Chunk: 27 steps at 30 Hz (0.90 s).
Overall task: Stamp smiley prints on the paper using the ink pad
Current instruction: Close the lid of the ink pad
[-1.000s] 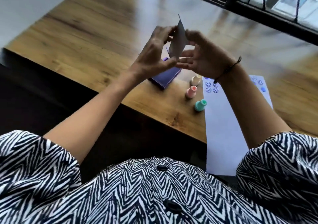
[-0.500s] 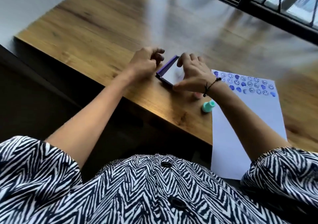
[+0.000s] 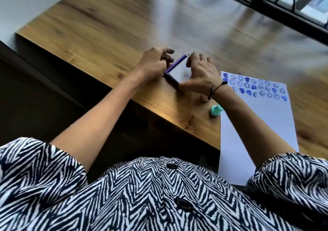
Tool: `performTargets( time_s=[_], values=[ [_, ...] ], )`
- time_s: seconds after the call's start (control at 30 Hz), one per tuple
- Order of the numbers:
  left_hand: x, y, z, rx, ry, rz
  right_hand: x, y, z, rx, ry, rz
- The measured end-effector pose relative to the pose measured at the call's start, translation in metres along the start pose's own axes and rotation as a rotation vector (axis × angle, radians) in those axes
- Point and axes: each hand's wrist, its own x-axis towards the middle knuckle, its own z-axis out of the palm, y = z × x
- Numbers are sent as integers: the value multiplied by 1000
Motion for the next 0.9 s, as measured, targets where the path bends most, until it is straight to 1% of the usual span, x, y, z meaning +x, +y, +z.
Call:
performTargets(
  time_s=[0.2, 0.5, 0.77, 0.9],
  values=[
    [1, 0, 2, 24, -6, 11, 0, -1, 0, 32, -47, 16],
    [-1, -2, 2, 10, 9, 16, -3, -1, -1, 102, 6, 11],
    [-2, -1, 3, 34, 13, 19, -1, 2, 7, 99, -38, -5],
    [-2, 0, 4, -6, 20, 8, 5, 0, 6, 85, -60, -13]
  ],
)
